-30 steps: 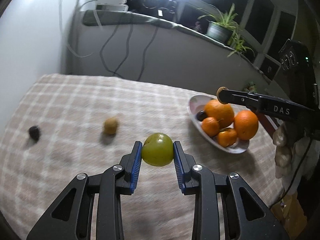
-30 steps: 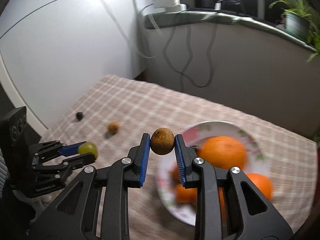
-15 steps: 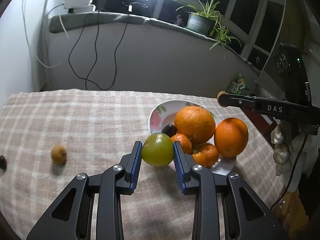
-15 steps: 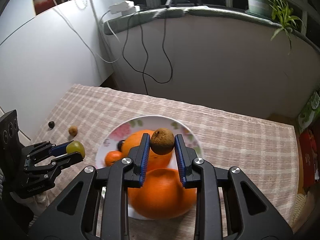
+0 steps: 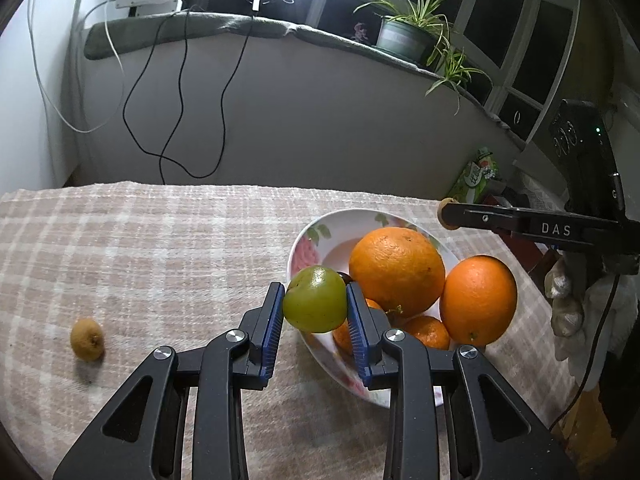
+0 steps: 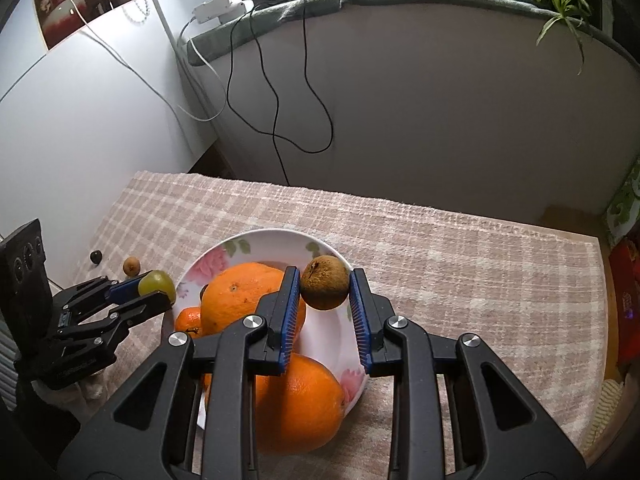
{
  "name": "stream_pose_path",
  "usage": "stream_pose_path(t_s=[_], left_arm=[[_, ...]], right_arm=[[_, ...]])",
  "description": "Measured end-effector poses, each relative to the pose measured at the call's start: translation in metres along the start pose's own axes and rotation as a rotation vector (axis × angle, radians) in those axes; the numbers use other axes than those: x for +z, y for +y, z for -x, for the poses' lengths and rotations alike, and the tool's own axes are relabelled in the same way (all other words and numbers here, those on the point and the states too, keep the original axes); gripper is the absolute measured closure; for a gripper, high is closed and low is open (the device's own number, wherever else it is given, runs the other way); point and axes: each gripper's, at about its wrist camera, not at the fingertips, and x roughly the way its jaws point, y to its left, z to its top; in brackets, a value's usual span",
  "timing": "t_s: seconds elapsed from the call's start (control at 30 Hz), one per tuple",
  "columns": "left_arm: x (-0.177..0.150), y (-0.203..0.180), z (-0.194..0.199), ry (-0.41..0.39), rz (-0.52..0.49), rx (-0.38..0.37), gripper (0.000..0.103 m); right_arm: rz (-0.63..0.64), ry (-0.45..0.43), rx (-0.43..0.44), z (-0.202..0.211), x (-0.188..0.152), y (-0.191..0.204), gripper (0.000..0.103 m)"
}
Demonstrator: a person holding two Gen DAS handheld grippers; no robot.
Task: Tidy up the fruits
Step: 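Carry the grape with the left tool while the right tool carries the kiwi to the plate, then open the left tool over the plate while the right tool releases the kiwi there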
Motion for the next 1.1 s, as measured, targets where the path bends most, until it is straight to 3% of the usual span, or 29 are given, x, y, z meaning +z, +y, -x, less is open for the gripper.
stream_pose_path(t_s=[0.3, 0.33, 0.4, 0.43, 0.5, 0.63, 0.7, 1.1], left_arm=[[0.004, -0.003, -0.004, 0.001, -0.008, -0.012, 0.073], [0.004, -0.004, -0.004, 0.000, -0.012, -0.014, 0.073], [0.005, -0.007, -0.004, 0.005, -0.022, -0.019, 0.070], [0.004, -0.008, -0.004, 0.004, -0.026, -0.021, 0.064], [0.005, -0.010, -0.003, -0.001, -0.027, -0.021, 0.054], [0.006, -0.012, 0.001, -0.007, -0.027, -0.023, 0.048], [0.006, -0.013, 0.002, -0.009, -0.031, -0.025, 0.048], [0.002, -0.009, 0.015, -0.017, -0.012, -0.016, 0.048]], right_arm=[[0.006, 0.007, 0.011, -0.003, 0.001, 0.003, 0.076], [0.005, 0.004, 0.014, -0.002, 0.001, 0.003, 0.074], [0.003, -0.005, 0.016, 0.001, 0.001, 0.003, 0.053], [0.003, -0.011, 0.016, 0.003, 0.001, 0.003, 0.050], [0.002, -0.013, 0.017, 0.005, 0.001, 0.004, 0.048], [0.000, -0.021, 0.011, 0.010, 0.000, 0.005, 0.044], [-0.002, -0.029, 0.009, 0.013, 0.000, 0.006, 0.038], [0.027, -0.048, -0.003, 0.025, -0.001, 0.024, 0.031]])
